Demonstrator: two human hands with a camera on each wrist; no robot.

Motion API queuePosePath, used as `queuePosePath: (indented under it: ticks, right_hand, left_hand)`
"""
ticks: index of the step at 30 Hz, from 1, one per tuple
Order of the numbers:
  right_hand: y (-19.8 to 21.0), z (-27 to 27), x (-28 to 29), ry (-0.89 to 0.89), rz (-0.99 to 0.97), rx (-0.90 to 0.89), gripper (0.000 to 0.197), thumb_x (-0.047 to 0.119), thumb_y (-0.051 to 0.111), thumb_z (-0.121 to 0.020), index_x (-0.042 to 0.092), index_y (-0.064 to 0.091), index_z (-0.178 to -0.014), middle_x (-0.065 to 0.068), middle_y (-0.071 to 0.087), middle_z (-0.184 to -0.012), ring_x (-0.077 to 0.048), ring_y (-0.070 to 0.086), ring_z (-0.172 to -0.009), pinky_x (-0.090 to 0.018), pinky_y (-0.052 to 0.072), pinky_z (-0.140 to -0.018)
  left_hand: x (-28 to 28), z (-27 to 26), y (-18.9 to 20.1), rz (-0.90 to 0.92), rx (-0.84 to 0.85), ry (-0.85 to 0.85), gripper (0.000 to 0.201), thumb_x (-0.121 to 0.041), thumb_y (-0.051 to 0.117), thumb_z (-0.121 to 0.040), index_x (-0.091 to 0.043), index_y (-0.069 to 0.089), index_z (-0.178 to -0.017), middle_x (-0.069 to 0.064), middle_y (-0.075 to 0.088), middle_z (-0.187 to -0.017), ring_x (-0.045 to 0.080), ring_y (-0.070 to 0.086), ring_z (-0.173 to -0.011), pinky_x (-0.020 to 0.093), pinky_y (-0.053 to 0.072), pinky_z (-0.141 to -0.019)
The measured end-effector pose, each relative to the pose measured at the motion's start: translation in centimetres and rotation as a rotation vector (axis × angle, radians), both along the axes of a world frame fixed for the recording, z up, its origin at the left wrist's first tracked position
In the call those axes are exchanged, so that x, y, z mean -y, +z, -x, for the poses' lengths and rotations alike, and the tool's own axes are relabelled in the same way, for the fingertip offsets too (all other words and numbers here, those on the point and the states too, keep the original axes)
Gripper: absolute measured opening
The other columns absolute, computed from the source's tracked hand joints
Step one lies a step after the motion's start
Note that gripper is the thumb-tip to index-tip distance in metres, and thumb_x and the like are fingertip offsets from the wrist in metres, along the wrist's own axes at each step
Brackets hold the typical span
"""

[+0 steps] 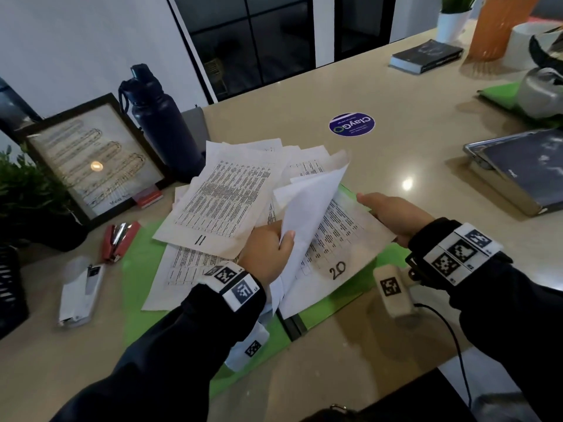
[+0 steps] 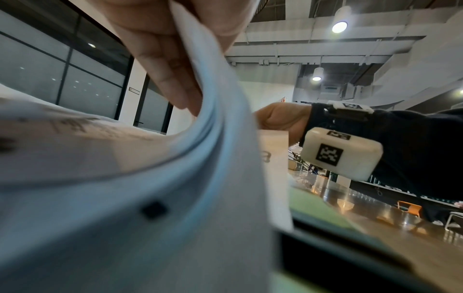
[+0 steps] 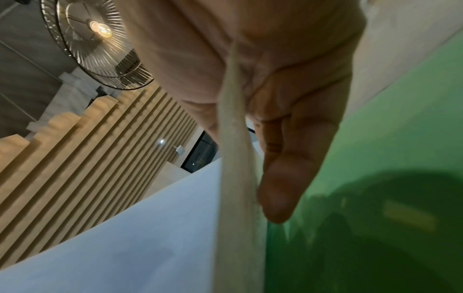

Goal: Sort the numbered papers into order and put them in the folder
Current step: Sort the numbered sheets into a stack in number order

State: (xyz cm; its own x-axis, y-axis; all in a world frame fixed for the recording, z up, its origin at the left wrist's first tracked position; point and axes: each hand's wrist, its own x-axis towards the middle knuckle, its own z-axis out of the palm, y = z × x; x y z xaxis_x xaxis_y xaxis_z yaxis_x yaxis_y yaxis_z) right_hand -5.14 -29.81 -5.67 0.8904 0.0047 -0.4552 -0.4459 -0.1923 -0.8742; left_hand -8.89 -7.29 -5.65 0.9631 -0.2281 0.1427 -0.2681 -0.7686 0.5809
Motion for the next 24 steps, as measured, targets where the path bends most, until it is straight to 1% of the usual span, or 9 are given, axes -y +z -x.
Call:
queuePosePath:
  ticks: [2,5,9,14,16,18,21,23,24]
  right_hand:
    - [-0.5,-0.2,0.4,-0.005,0.048,0.007,0.031,0.02,0.044,-0.096,0.008,0.052,-0.124,-0.015,0.065,-0.106,-0.032,0.065,-0.082,-0.036,0.053,-0.063]
    - [-1.1,-0.1,0.8,0.049,0.147,-0.032,0.027,0.007,0.043,-0.093,0.018,0.053,-0.116,-0.014,0.066,-0.104,-0.034,0.066,-0.092,-0.046,0.056,-0.079]
    - [-0.9,0.5,0.8,0.156,0.33,-0.036,0.007,0.014,0.054,-0.091,0.013,0.06,-0.096,-0.012,0.066,-0.099,-0.033,0.066,-0.091,-0.043,0.056,-0.08]
    - [0.0,0.8,0.7,0.24,0.458,0.003,0.013,0.023,0.056,-0.091,0.011,0.059,-0.085,-0.009,0.064,-0.089,-0.026,0.062,-0.08,-0.033,0.053,-0.07]
    - [1.1,0.1,1.8,0.104,0.529,0.139,0.015,0.021,0.052,-0.093,0.008,0.057,-0.089,-0.009,0.056,-0.088,-0.024,0.054,-0.074,-0.025,0.041,-0.059]
    - [2.8,-0.6,3.8,-0.141,0.547,0.358,0.016,0.021,0.05,-0.09,0.006,0.054,-0.095,-0.012,0.047,-0.088,-0.02,0.045,-0.08,-0.026,0.031,-0.06]
    - [5.8,-1.2,6.6,-0.536,0.404,0.656,0.023,0.028,0.044,-0.082,0.008,0.052,-0.091,-0.019,0.051,-0.09,-0.021,0.047,-0.083,-0.04,0.039,-0.074]
    - [5.8,-2.9,10.0,-0.642,0.268,0.827,0.017,0.039,0.049,-0.083,0.026,0.054,-0.092,-0.016,0.061,-0.105,-0.024,0.059,-0.094,-0.043,0.05,-0.087]
    - [5.8,-3.8,11.6,-0.661,0.226,0.862,0.019,0.05,0.054,-0.083,0.035,0.052,-0.094,-0.012,0.063,-0.112,-0.024,0.062,-0.102,-0.045,0.05,-0.091]
  left_hand:
    - [-0.2,-0.2,-0.1,-0.009,0.035,0.018,0.054,-0.033,0.029,-0.08,0.004,0.062,-0.102,0.022,0.067,-0.091,0.034,0.061,-0.085,0.034,0.044,-0.072]
    - [-0.4,-0.4,-0.1,0.006,0.046,0.064,0.053,-0.03,0.029,-0.079,0.004,0.057,-0.108,0.023,0.064,-0.094,0.036,0.06,-0.087,0.041,0.046,-0.076]
    - [-0.3,-0.4,-0.1,0.006,0.068,0.061,0.052,-0.026,0.029,-0.079,0.004,0.055,-0.111,0.024,0.064,-0.097,0.037,0.059,-0.089,0.041,0.046,-0.077]
    - [-0.3,-0.3,-0.4,0.012,0.055,0.06,0.047,-0.026,0.031,-0.081,0.003,0.054,-0.109,0.024,0.064,-0.091,0.038,0.06,-0.083,0.043,0.047,-0.075]
    - [-0.4,-0.3,-0.5,0.008,0.07,0.072,0.046,-0.026,0.029,-0.078,0.004,0.054,-0.103,0.025,0.063,-0.087,0.04,0.059,-0.081,0.043,0.047,-0.073]
    - [-0.4,-0.4,-0.5,0.008,0.079,0.093,0.044,-0.025,0.03,-0.076,0.004,0.054,-0.098,0.026,0.061,-0.083,0.04,0.058,-0.078,0.042,0.045,-0.07]
    - [-0.4,-0.4,-0.4,0.011,0.06,0.083,0.049,-0.026,0.03,-0.076,0.004,0.056,-0.106,0.026,0.062,-0.085,0.039,0.059,-0.078,0.04,0.045,-0.071]
    - [-0.6,-0.4,-0.5,0.017,-0.076,-0.051,0.054,-0.034,0.035,-0.078,-0.003,0.058,-0.116,0.022,0.067,-0.101,0.032,0.064,-0.09,0.03,0.047,-0.077]
    - [-0.6,-0.3,-0.6,0.019,-0.223,-0.189,0.058,-0.042,0.039,-0.08,-0.008,0.057,-0.123,0.016,0.066,-0.114,0.025,0.063,-0.101,0.024,0.044,-0.083]
